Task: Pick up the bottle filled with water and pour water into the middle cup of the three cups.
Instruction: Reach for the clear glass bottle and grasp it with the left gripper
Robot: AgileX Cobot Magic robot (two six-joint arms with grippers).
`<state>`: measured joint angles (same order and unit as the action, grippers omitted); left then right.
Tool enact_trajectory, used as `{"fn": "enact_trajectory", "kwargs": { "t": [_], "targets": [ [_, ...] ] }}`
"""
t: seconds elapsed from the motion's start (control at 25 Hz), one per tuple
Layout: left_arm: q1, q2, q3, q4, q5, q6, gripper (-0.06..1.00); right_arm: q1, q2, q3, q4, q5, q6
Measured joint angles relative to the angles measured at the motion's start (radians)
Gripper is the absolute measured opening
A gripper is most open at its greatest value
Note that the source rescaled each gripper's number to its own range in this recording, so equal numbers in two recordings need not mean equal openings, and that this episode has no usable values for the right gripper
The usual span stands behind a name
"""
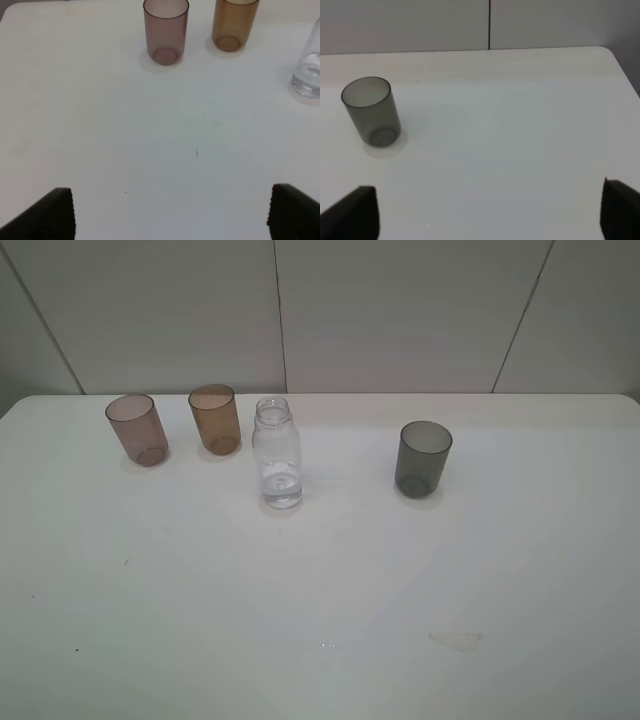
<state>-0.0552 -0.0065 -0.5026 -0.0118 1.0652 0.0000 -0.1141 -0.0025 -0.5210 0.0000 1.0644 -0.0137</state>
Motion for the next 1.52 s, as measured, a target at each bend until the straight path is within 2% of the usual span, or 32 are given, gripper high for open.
{"fn": "enact_trajectory", "kwargs": {
  "t": [0.64,0.72,0.92,1.24,1.44,1.52],
  "targets": [
    [0.000,0.000,-0.001,0.000,-0.001,0.000,0.96,0.000,0.000,0.000,0.000,0.000,0.000],
    [0.000,0.000,-0.014,-0.007,-0.026,0.000,0.96,0.000,0.000,0.000,0.000,0.000,0.000],
    [0.000,0.073,-0.037,-0.126,-0.202,0.007,0.96,0.000,0.000,0.000,0.000,0.000,0.000],
    [0.000,0.445,-0.037,-0.246,-0.469,0.095,0.96,0.000,0.000,0.000,0.000,0.000,0.000],
    [-0.009,0.732,-0.038,-0.271,-0.677,0.157,0.96,0.000,0.000,0.000,0.000,0.000,0.000],
    [-0.060,0.837,-0.047,-0.268,-0.749,0.177,0.96,0.000,0.000,0.000,0.000,0.000,0.000]
  ]
}}
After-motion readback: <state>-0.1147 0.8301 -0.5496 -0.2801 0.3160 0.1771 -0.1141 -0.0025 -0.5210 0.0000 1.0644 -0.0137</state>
